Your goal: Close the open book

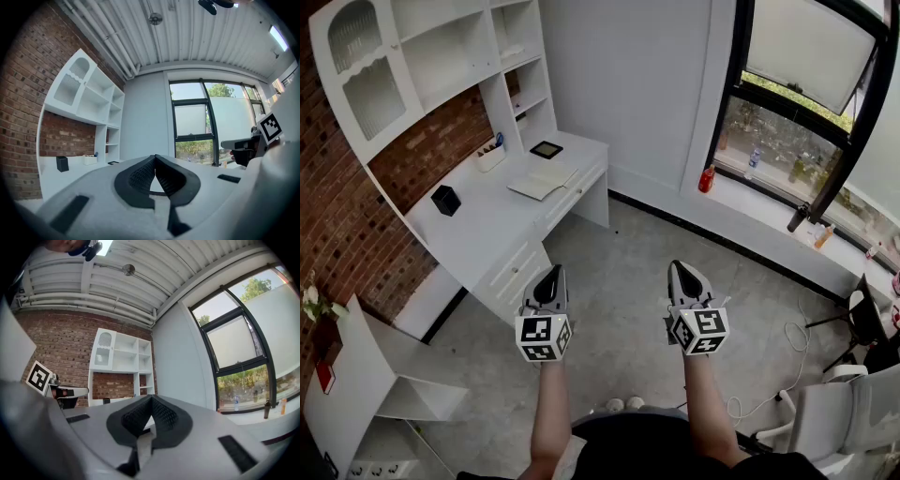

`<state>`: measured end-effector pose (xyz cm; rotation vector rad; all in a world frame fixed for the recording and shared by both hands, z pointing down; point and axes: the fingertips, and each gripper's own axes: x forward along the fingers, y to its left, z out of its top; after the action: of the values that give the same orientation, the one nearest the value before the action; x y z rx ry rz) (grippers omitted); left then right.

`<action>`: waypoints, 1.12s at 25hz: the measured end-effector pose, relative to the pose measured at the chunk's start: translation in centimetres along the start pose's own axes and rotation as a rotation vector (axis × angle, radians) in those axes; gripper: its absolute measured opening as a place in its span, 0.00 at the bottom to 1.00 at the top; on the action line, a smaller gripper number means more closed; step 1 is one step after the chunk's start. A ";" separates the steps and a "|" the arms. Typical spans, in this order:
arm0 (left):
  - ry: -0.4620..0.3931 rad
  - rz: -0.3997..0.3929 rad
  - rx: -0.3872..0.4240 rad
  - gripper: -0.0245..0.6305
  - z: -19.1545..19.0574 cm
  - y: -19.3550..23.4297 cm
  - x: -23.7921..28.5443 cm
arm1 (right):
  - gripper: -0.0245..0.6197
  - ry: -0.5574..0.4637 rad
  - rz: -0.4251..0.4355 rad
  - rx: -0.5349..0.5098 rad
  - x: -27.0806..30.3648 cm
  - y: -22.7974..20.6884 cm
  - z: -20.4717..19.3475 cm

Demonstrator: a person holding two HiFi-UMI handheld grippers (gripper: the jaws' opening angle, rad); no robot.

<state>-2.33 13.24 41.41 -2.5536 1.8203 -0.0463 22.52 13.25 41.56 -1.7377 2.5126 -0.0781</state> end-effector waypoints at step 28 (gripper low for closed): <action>0.052 -0.036 -0.020 0.05 -2.1 -2.3 1.4 | 0.04 -0.010 0.000 0.042 -1.1 -1.8 -0.4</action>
<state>0.25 12.66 43.60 -2.6232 1.8010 -0.0968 24.56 13.66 42.14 -1.7177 2.4851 -0.1209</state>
